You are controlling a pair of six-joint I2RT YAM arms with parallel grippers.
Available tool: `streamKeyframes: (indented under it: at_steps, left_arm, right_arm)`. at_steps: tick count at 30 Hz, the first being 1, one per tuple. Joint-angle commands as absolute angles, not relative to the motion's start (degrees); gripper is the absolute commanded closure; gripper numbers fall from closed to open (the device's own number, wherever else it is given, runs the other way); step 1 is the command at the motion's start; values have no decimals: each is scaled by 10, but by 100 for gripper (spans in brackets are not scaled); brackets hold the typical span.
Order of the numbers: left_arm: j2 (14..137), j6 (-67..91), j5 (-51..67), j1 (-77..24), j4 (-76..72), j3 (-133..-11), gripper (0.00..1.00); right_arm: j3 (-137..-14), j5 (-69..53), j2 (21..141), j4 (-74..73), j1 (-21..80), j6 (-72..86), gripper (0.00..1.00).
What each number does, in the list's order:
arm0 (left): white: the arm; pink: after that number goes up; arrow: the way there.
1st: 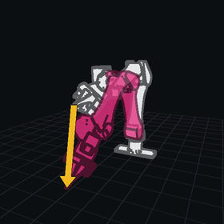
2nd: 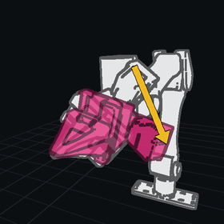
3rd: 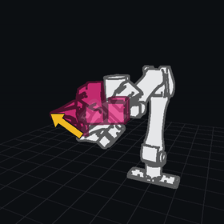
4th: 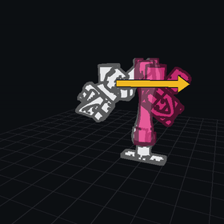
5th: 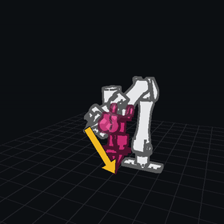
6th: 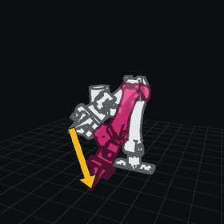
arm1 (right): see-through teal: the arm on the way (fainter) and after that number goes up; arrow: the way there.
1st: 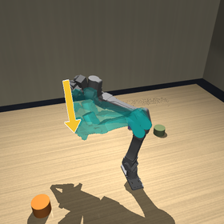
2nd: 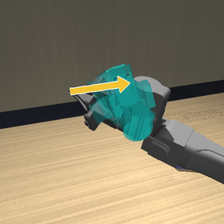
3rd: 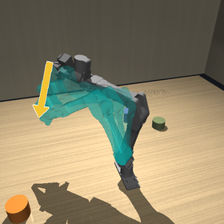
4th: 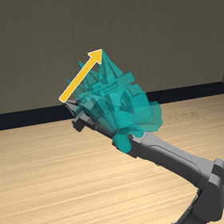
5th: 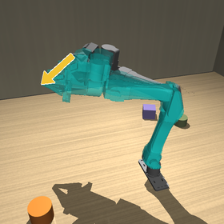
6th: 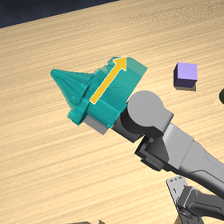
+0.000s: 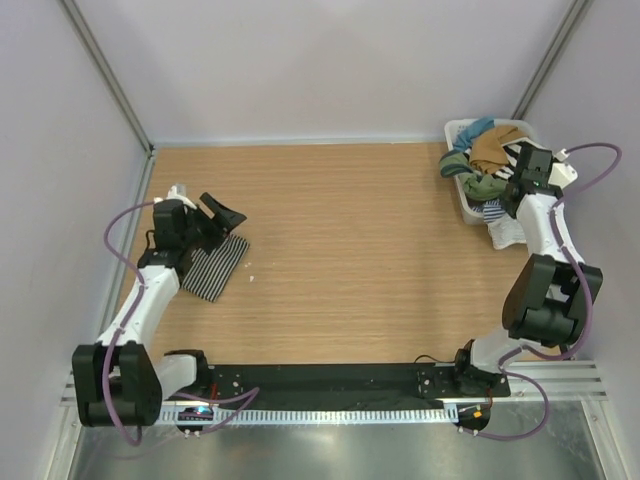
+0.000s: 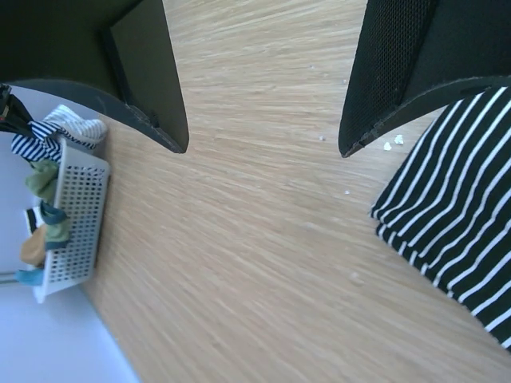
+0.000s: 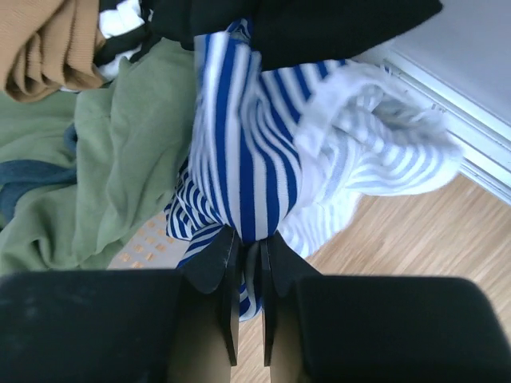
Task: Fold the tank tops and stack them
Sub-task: Neatly place the folded tank top to the corner, then grab the tank top from the pile
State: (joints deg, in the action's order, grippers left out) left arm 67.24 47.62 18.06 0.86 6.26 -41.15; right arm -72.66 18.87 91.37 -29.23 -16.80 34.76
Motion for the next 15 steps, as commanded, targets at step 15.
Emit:
streamKeyframes:
  at_steps: [15]
  left_arm:
    - [595,480,206,-27,120,-421,22]
  right_arm:
    - [-1029,98,800,-409,-163,287,99]
